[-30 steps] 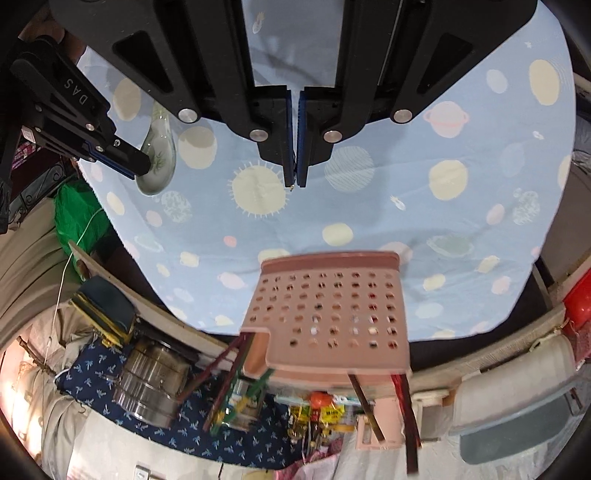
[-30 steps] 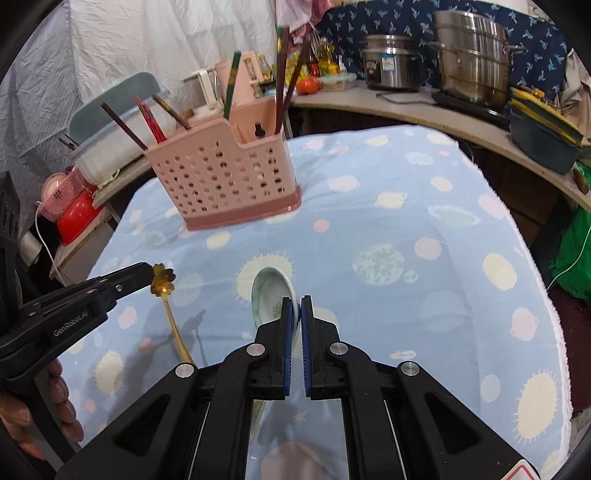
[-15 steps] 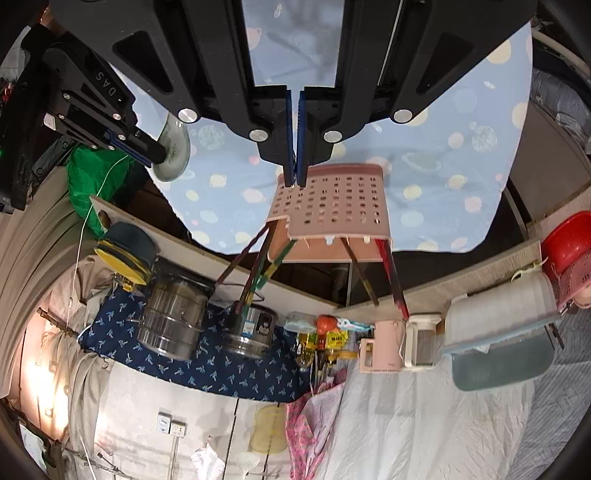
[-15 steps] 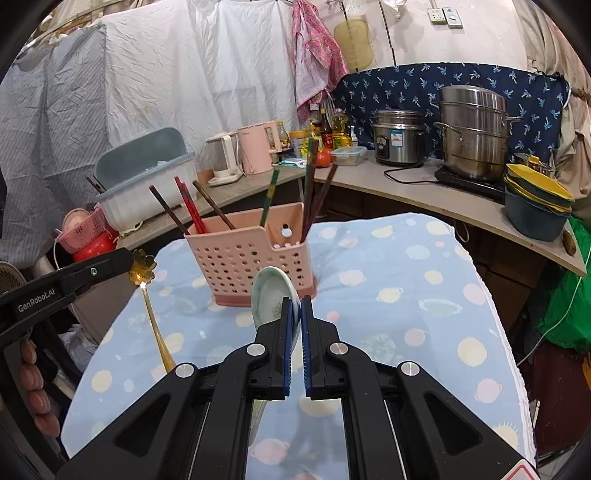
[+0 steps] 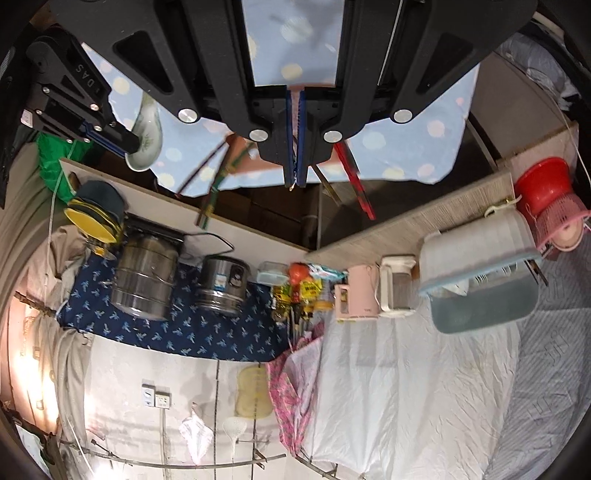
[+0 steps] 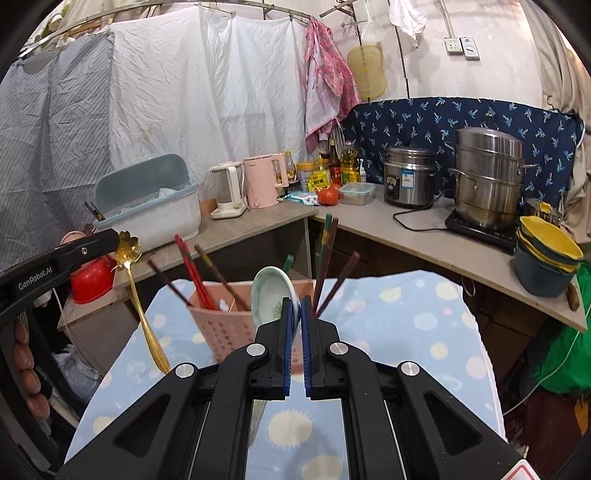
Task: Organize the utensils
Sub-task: 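Lift both spoons and carry them down into the pink holder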
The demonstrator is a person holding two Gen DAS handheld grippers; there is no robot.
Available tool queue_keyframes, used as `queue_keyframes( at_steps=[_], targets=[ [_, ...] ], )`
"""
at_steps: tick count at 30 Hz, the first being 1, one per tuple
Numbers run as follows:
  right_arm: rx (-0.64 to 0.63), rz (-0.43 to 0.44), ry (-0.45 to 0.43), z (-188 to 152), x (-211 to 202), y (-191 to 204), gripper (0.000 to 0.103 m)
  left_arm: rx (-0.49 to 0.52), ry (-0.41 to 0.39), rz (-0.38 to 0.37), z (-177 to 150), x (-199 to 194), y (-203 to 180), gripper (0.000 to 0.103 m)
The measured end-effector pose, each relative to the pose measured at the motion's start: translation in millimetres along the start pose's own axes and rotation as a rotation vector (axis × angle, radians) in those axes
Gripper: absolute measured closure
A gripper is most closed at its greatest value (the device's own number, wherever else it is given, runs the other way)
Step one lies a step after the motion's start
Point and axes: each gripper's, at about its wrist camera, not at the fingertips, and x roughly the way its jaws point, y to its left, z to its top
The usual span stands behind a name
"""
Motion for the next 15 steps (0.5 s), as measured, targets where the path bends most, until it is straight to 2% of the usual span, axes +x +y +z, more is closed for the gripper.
queue_keyframes(
  at_steps=[7, 15],
  targets=[
    [-0.025, -0.013, -0.021, 35, 36, 5, 0.098, 0.022, -0.029, 0.075, 33, 37, 17, 0.102],
    [-0.029, -0.03, -0.015, 51, 70, 5, 0.098, 0.025, -0.015, 0.131, 40, 75, 30, 0.102]
  ],
)
